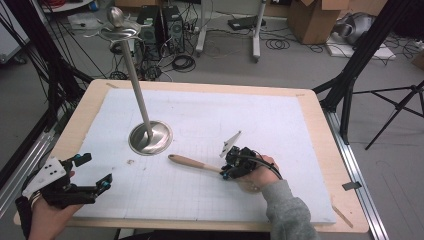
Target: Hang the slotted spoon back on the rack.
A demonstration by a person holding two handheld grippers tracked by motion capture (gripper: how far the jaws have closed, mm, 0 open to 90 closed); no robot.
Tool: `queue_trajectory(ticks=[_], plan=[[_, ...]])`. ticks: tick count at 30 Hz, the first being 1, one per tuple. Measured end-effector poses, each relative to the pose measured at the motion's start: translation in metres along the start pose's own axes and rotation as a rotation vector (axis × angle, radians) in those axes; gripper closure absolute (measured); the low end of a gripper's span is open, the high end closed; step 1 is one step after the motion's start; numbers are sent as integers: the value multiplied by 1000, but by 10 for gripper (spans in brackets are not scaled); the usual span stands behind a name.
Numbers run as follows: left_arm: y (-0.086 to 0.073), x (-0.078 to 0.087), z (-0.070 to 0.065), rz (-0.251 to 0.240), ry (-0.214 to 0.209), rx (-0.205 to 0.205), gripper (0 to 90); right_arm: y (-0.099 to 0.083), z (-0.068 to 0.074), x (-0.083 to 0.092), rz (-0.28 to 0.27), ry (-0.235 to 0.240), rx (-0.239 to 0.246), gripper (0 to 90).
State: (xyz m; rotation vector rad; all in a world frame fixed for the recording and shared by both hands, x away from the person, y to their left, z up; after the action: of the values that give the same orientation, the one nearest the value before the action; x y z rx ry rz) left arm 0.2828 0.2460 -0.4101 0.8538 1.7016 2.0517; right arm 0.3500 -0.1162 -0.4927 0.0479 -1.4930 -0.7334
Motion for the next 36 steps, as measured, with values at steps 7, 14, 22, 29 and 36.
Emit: queue_trajectory(ticks=[7, 14, 22, 29, 36], plan=[[0, 1, 0, -2, 2, 1, 22, 4, 0, 6, -42, 9, -8, 784], [0, 1, 1, -2, 3, 4, 22, 7, -3, 16, -99, 24, -30, 785], [0, 3, 0, -2, 5, 3, 22, 11, -4, 26, -138, 20, -42, 785], [-1, 5, 0, -3, 9, 9, 22, 26, -3, 44, -205, 26, -24, 784], [-3, 8, 0, 1, 14, 11, 22, 40, -4, 62, -268, 18, -23, 784]])
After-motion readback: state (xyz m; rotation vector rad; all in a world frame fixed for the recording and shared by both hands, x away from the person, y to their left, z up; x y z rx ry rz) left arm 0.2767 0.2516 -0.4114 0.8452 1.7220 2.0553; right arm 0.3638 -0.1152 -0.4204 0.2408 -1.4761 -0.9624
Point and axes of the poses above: each handheld gripper's, and its own axes: x roughly backward along the jaws, y roughly out of its top, z roughly to its left, the point moved 9 cm from there along -x, roughly forward along the jaws, and after that the axes turned 8 degrees about -x, right-handed, at the moved point
